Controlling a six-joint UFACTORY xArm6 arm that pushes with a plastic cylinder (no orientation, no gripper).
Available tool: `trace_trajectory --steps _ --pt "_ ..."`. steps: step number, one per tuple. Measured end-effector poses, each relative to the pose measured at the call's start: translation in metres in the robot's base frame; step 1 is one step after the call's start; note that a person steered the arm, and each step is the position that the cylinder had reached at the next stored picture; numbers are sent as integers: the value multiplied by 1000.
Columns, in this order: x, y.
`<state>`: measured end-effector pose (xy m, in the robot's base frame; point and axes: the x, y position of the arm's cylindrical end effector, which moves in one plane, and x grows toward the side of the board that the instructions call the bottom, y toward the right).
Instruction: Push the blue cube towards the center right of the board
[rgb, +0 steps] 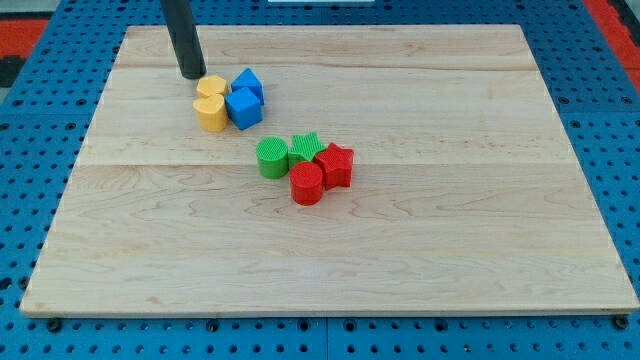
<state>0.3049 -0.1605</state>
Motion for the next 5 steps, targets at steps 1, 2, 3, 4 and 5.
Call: trace_trajectory --steps 1,2,3,4,5 --pt "24 23" --pt "49 29" --pt "87 30" --pt "96 43" --pt "96 44"
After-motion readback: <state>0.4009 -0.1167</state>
